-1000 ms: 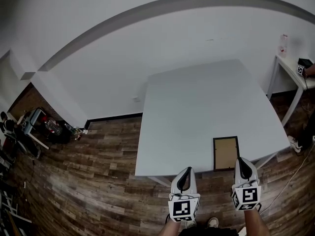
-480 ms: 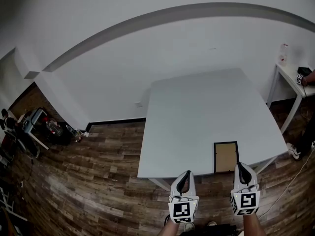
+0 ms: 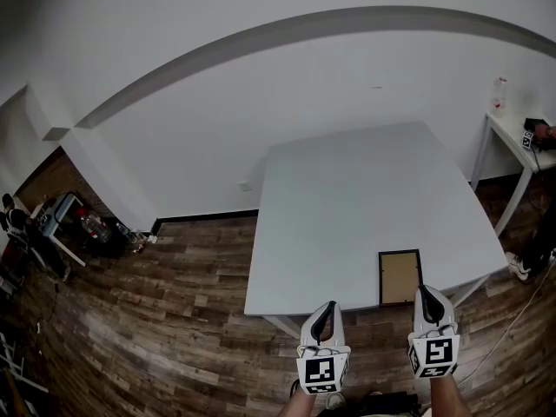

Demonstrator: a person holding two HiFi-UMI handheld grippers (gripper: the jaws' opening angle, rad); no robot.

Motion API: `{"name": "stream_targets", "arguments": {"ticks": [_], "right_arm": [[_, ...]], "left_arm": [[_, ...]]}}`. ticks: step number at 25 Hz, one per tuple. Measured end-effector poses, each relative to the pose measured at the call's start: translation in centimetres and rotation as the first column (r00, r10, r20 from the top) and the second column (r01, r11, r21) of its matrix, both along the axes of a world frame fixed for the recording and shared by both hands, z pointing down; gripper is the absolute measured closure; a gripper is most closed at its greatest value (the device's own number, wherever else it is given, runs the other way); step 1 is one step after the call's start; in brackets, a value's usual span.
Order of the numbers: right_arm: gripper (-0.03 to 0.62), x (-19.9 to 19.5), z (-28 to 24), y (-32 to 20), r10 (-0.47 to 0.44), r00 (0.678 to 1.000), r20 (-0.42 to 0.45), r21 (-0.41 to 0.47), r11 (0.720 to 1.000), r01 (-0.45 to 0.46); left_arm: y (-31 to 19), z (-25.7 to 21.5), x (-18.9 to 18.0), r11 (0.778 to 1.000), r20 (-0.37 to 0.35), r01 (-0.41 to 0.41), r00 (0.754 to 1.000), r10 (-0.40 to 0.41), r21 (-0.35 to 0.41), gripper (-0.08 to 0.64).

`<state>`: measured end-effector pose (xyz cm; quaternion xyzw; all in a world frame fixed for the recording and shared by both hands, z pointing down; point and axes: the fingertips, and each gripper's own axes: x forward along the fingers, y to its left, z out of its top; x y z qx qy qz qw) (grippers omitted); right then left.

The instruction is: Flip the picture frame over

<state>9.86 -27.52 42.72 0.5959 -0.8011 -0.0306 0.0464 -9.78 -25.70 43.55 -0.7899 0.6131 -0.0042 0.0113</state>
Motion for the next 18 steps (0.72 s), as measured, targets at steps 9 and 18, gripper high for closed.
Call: {"name": "stream_targets", "arguments": {"ticks": [9,18], "right_arm": [[0.571,0.45,-0.26,-0.38,0.016,1.000,0.005,0.003,1.000,-0.016],[0.571,0.35,-0.31,-0.48,0.006,1.000,0.001,0.009,1.000,-0.006]], "left_arm": [[-0.15,-0.36,-0.16,1.000,-0.003,-0.007,1.000,0.007,-0.003,0.560],[0.11,-0.62,-0.92,1.000,0.006,0.014,1.000,-0.014,0.006,0.560]]}}
